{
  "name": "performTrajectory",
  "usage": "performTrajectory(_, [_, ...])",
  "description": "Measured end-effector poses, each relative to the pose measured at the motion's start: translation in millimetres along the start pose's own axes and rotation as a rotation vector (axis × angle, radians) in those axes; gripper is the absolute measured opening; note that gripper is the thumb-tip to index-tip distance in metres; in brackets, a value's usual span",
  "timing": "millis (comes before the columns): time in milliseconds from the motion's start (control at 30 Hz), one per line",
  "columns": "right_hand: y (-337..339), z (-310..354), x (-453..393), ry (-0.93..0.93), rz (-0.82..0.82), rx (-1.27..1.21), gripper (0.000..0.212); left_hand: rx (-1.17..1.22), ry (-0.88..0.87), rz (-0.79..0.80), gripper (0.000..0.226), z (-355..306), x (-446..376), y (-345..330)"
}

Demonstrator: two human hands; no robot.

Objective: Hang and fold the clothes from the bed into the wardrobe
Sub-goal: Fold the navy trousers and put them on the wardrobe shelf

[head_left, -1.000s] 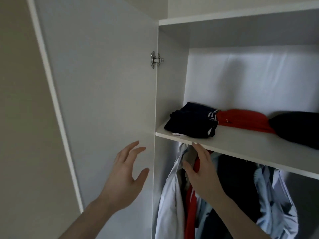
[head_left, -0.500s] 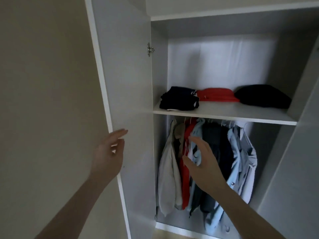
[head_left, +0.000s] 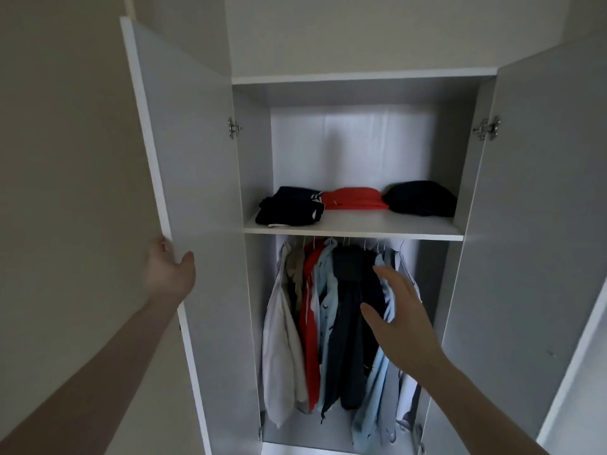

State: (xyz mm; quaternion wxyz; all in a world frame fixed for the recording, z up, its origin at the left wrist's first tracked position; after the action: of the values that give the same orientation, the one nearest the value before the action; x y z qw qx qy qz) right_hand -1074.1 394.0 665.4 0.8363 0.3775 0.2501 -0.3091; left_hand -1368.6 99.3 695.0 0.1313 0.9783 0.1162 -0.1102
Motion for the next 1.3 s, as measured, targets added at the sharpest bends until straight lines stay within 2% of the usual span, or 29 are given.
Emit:
performTrajectory(133, [48, -11, 0, 0.045, -0.037, 0.009, 0.064, 0.029, -0.043, 0.001, 0.056, -14, 36, -36])
performTrajectory(300, [125, -36, -10, 0.084, -0.161, 0.08, 0.065, -0.039, -0.112, 0.084, 0.072, -39, 92, -103])
performTrajectory(467, [190, -70, -9, 0.123, -0.332, 0.213, 0.07, -0.211, -0.138, 0.309, 0.083, -67, 123, -177])
performTrajectory(600, [233, -98, -13, 0.177, -0.466, 0.326, 0.076, -0.305, -0.007, 0.587, 0.088, -99, 138, -238])
performTrajectory(667, [247, -113, -19, 0.142, -0.499, 0.35, 0.079, -0.348, 0.03, 0.663, 0.089, -114, 147, -266])
performTrajectory(867, [259, -146, -31, -0.034, -0.469, 0.34, 0.091, -0.42, -0.02, 0.727, 0.09, -133, 163, -316])
performTrajectory(1000, [251, -155, -36, -0.115, -0.522, 0.363, 0.088, -0.464, -0.09, 0.704, 0.09, -133, 149, -319])
performTrajectory(1133, [225, -155, -44, -0.076, -0.541, 0.361, 0.086, -0.514, -0.126, 0.689, 0.09, -130, 117, -314])
performTrajectory(1300, [184, -153, -46, -0.005, -0.466, 0.342, 0.086, -0.543, -0.213, 0.699, 0.091, -122, 81, -307])
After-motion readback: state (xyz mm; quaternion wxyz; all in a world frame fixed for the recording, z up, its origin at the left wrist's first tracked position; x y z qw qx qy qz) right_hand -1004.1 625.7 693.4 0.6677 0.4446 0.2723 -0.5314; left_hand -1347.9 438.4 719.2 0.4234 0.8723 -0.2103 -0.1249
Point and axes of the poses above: each hand's wrist, its own x-axis away from the middle knuckle, its own y-axis out of the back of the hand, z = x × y, the point moved 1 cm from there along -x, towards the middle knuckle, and after that the axes turned 9 degrees about y, right-handed, at the moved point
